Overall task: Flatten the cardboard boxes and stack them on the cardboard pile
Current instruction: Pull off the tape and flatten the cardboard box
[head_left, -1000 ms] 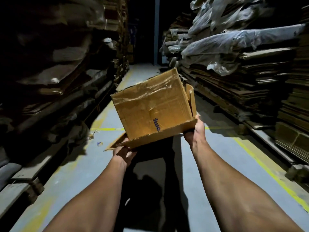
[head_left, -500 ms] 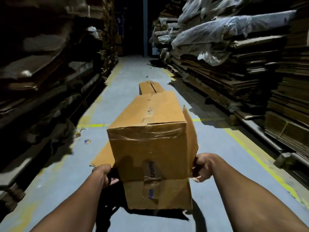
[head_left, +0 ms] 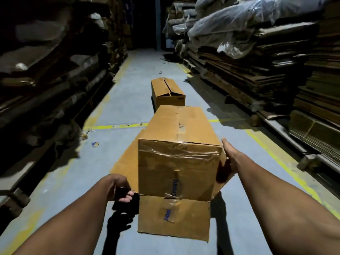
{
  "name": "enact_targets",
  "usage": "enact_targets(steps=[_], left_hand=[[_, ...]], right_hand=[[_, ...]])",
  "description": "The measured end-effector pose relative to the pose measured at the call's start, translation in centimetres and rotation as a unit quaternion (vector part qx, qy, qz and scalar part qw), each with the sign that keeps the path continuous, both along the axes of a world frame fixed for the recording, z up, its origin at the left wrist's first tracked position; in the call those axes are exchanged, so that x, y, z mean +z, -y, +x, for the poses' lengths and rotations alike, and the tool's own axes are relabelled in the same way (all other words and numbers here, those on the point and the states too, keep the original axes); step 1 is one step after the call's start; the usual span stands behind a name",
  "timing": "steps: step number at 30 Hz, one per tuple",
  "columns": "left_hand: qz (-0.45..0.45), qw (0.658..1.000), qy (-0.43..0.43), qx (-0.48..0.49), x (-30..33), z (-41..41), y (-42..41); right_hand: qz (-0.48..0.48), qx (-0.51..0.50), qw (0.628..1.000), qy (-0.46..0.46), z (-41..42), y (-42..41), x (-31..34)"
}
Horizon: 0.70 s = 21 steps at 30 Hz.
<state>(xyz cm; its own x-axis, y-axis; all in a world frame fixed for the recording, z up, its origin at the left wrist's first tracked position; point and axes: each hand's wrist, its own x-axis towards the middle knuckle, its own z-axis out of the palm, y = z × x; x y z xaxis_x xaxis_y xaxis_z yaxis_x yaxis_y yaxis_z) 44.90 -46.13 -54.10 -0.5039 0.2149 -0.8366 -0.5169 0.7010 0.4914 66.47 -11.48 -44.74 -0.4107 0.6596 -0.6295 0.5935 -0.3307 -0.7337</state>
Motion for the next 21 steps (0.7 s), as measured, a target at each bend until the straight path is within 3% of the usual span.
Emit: enact_targets(steps=[4,8,13,21], left_hand=[[-0.031,0.995,0.035,-0.083,1.0,0.3,0.4],[0.020,0.996,-0.018,-0.086,2.5,0.7,-0.5],[0.132,0.985,-0.078,-0.078,5.1,1.5,-2.5],[0.095,0.972,-0.114,-0.184,7.5,2.1,-3.5]], right_hand=[[0.072,0.019,0.996,-0.044,-1.3,-2.9,-2.4],[0.089,0.130,0.986,0.048,-1.5,1.6,1.8],[0.195,0.270,0.925,0.186,-2.8,3.5,2.0],[0.239,0.260,0.915,0.195,-5.1,4.3,0.2]])
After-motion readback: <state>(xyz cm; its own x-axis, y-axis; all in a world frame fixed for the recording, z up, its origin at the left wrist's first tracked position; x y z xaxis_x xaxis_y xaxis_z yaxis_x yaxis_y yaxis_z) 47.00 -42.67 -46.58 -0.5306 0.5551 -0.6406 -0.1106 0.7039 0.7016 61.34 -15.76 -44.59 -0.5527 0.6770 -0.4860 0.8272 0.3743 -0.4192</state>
